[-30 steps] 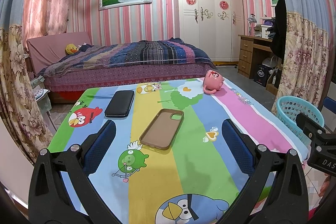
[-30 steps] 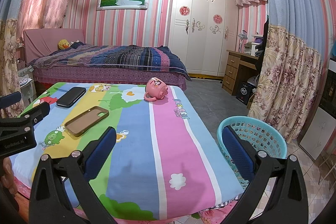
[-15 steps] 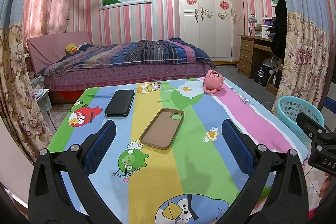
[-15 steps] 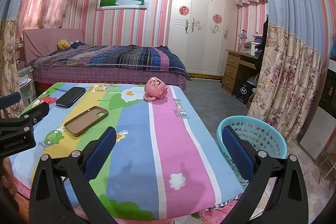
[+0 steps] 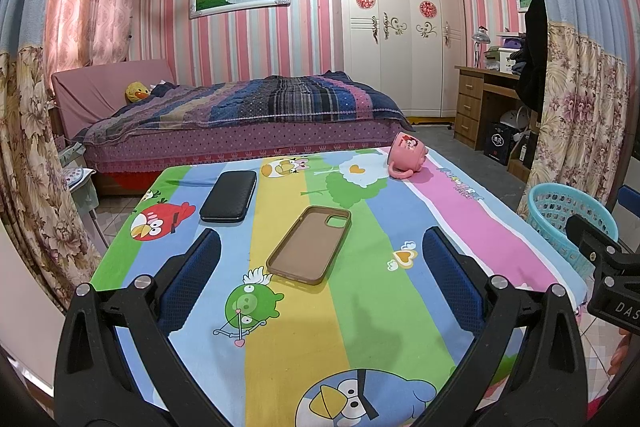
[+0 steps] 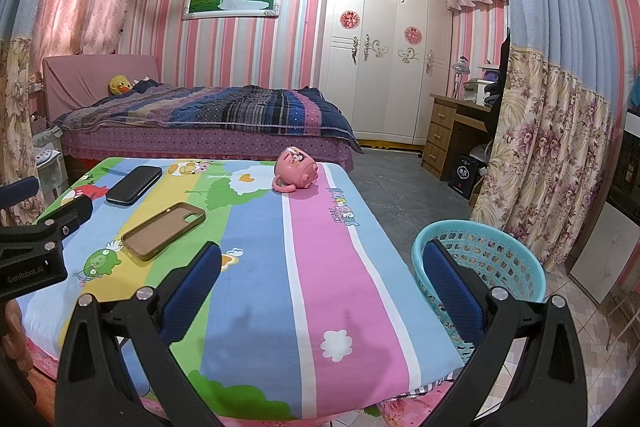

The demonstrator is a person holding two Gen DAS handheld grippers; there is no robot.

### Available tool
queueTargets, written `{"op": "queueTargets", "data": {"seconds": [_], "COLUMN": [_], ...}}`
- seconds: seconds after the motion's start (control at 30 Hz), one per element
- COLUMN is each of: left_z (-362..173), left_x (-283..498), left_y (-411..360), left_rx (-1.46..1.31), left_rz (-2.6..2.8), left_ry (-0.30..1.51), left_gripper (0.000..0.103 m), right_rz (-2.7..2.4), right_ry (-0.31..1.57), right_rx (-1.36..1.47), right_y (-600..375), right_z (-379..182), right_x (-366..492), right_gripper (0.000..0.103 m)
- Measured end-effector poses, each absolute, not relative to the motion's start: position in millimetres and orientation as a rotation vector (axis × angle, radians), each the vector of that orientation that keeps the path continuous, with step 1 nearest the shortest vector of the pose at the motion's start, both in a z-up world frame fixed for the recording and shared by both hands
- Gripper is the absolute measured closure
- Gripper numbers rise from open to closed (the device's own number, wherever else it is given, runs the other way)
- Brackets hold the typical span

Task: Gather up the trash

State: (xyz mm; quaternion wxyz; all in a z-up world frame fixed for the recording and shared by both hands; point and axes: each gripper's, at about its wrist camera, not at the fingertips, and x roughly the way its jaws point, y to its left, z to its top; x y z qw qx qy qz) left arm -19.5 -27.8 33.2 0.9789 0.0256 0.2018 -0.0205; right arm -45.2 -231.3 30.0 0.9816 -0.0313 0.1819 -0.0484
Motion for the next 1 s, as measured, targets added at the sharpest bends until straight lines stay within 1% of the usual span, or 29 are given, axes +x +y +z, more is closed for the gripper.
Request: {"op": "queueTargets", "data": {"seconds": [1.0], "left_z": [31.8], "left_x": [-19.3], "left_y": [-26.3], "left_rx": [0.055], "left_rz": [-0.04], "left_ry": [0.404], "left_gripper": [0.005], "right_rz": [-0.098], "right_ry": [0.366], "right_rx": [-0.064], "right_y": [-231.5], "right_z": [30.8], "right_x": [-45.1], "right_gripper": [0.005]}}
